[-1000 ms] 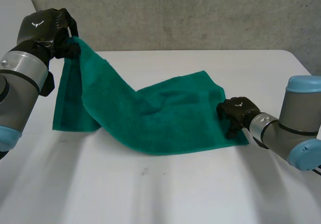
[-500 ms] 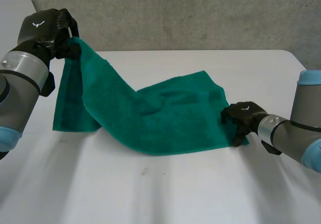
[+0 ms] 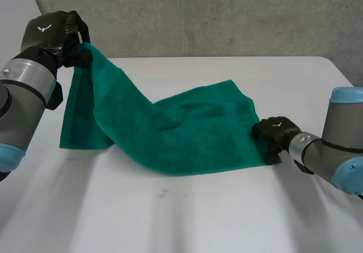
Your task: Fold the towel.
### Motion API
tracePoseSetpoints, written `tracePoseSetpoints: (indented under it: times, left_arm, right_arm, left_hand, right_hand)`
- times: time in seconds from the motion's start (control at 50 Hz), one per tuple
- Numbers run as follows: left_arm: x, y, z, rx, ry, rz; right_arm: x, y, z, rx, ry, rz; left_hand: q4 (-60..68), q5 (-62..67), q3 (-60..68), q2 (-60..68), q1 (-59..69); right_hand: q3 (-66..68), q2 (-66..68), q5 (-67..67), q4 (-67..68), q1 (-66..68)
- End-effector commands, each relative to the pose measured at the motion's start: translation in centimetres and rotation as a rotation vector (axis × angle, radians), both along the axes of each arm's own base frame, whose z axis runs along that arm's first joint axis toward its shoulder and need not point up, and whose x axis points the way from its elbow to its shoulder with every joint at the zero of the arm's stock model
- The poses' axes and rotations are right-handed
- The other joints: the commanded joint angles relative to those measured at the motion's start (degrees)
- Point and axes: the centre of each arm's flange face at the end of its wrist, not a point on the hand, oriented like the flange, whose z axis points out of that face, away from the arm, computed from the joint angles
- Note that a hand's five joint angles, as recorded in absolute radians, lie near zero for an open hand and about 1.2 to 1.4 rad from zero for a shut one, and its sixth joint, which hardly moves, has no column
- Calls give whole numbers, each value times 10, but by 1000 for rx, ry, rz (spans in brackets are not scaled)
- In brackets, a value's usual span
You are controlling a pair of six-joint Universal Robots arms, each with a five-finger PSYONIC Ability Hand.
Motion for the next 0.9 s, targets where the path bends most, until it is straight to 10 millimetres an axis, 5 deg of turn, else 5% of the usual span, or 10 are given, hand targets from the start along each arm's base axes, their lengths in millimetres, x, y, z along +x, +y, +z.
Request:
tracePoseSetpoints:
  times: [0.02, 0.66, 0.9]
  left_arm:
    - [0, 0, -1, 1, 0, -1]
    - [0, 0, -1, 4, -1, -1]
    - [-1, 1, -2, 7, -2, -4]
  right_arm:
    - [0, -1, 0, -4, -4, 3]
    - [-2, -13, 8, -62, -27, -18]
    - [-5, 15, 12, 45, -13, 14]
  left_hand:
    - [115, 151, 115, 113, 153]
    - [115, 151, 115, 113, 153]
    - [115, 151, 115, 113, 153]
  right_hand:
    - [75, 75, 69, 76, 116]
    - [117, 117, 112, 118, 158]
    - [55, 55, 49, 56, 96]
